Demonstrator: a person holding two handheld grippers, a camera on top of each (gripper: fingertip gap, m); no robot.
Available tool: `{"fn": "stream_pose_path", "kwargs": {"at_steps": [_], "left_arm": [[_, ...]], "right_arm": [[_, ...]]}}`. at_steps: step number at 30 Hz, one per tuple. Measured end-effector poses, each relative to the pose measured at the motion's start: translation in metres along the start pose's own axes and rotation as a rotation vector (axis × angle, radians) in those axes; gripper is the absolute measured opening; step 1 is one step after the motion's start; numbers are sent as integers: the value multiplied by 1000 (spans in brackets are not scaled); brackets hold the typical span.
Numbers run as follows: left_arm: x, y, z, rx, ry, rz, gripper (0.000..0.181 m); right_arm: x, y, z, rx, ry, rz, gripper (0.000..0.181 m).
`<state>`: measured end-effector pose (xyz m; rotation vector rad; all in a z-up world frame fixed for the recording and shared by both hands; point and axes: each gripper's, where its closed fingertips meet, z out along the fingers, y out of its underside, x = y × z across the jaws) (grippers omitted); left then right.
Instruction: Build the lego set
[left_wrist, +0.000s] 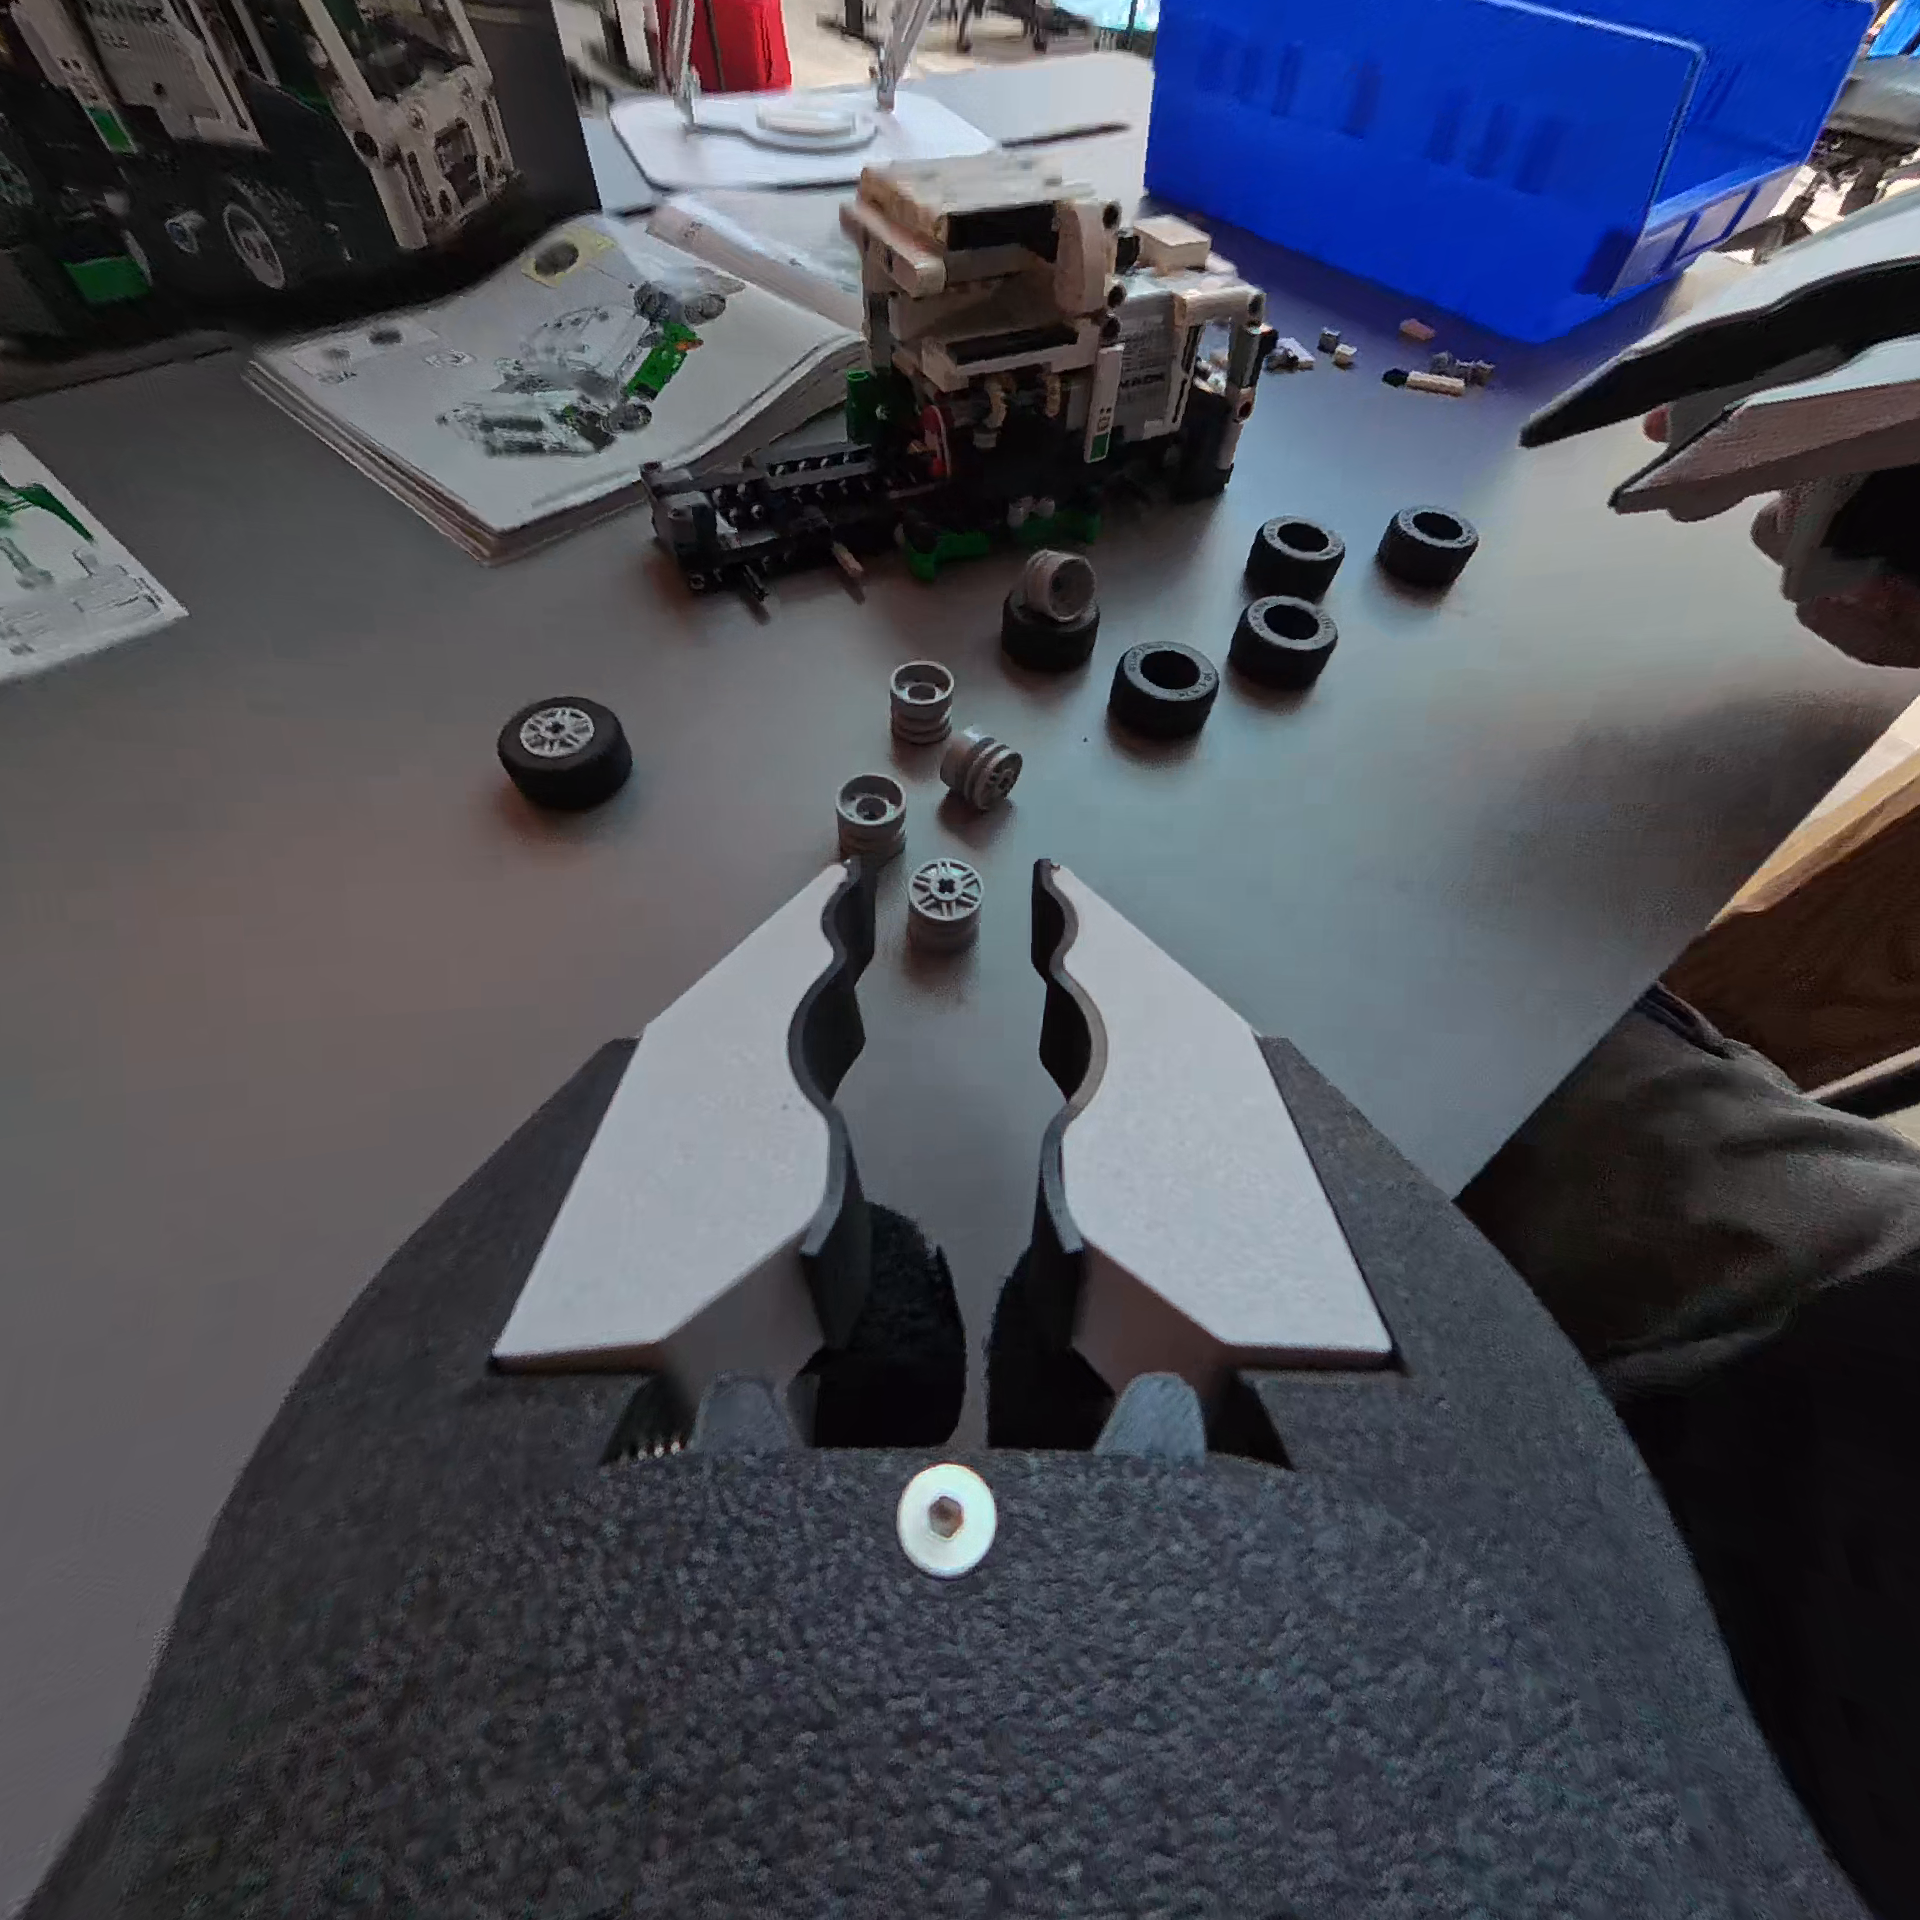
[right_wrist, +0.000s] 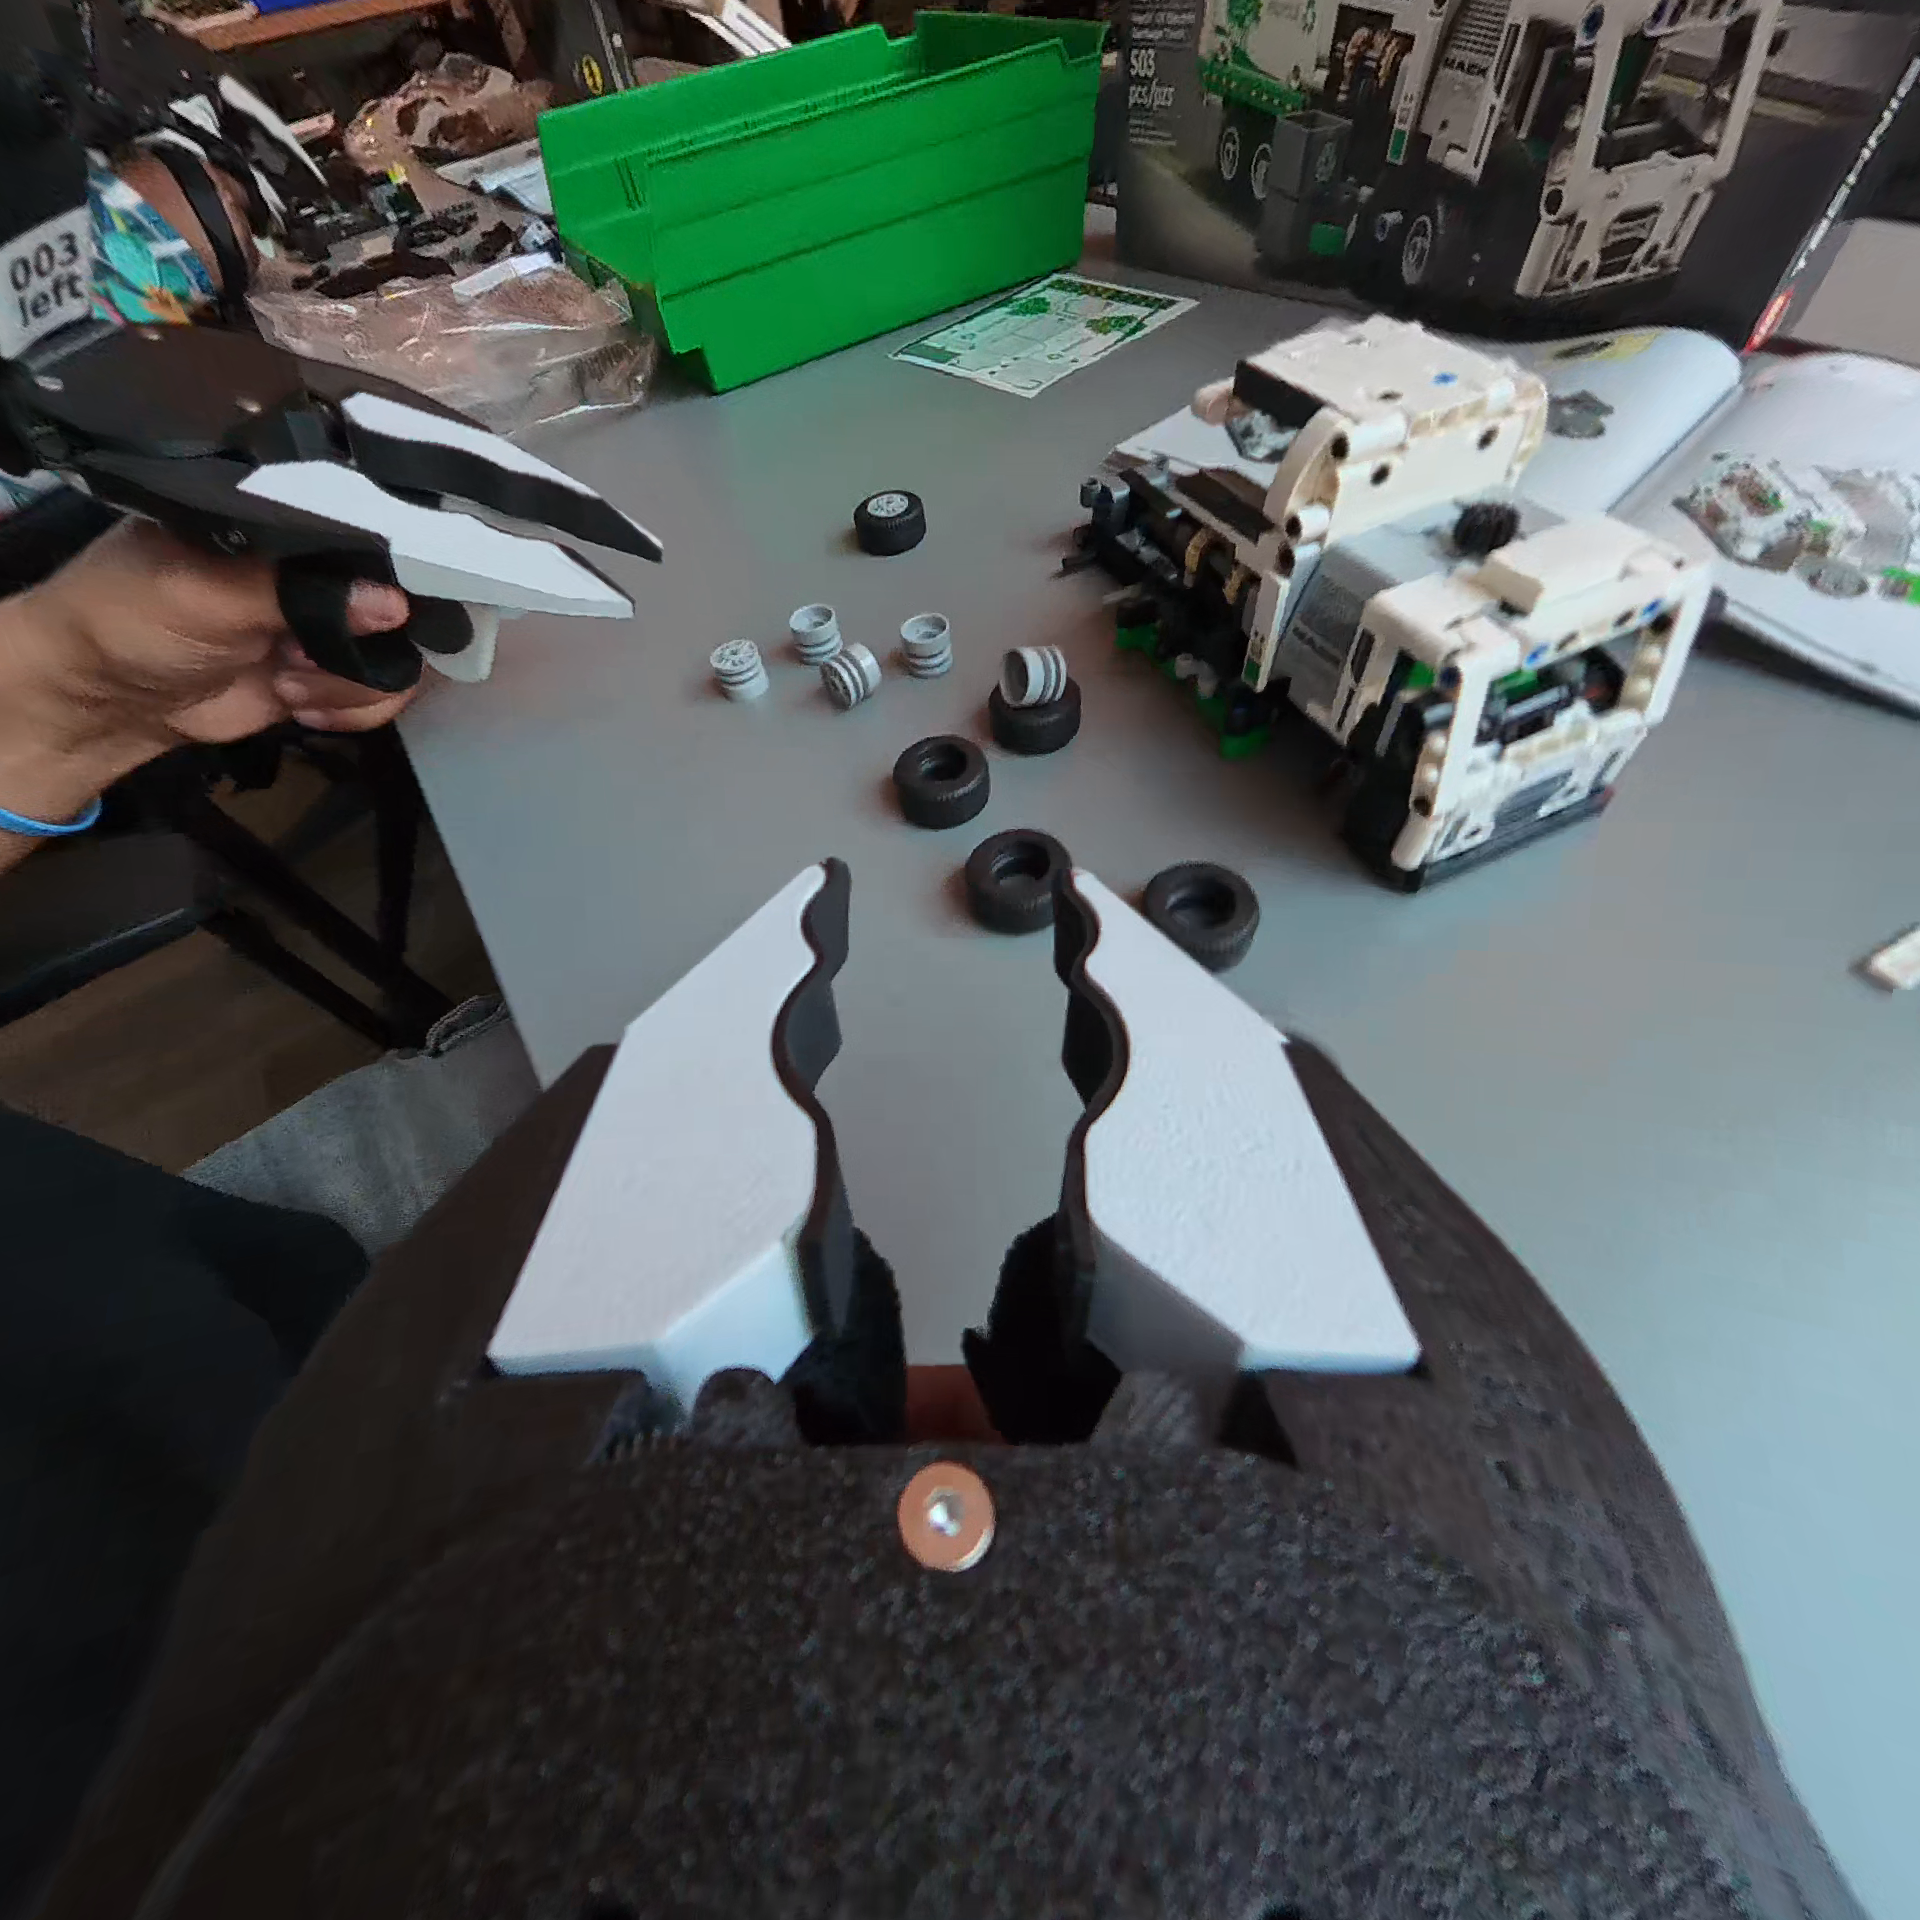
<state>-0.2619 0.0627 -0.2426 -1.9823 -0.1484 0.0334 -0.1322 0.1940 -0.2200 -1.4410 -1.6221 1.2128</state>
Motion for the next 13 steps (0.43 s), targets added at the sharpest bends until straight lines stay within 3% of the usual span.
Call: {"fn": "stream_pose_path", "kwargs": {"at_steps": [2, 4, 7, 10, 13], "left_arm": [[1, 7, 7, -69, 84, -87, 33], [1, 1, 1, -14, 118, -134, 29], [5, -5, -8, 65, 131, -103, 24], [12, -3, -7, 54, 153, -64, 23], [15, -2, -7, 50, 193, -76, 23]], "right_arm": [[8, -7, 19, -13, -25, -26, 38], [10, -8, 37, -50, -51, -24, 30], [7, -23, 58, -34, -85, -24, 24], [16, -13, 85, -167, -25, -151, 30], [10, -29, 97, -136, -12, -198, 25]]}}
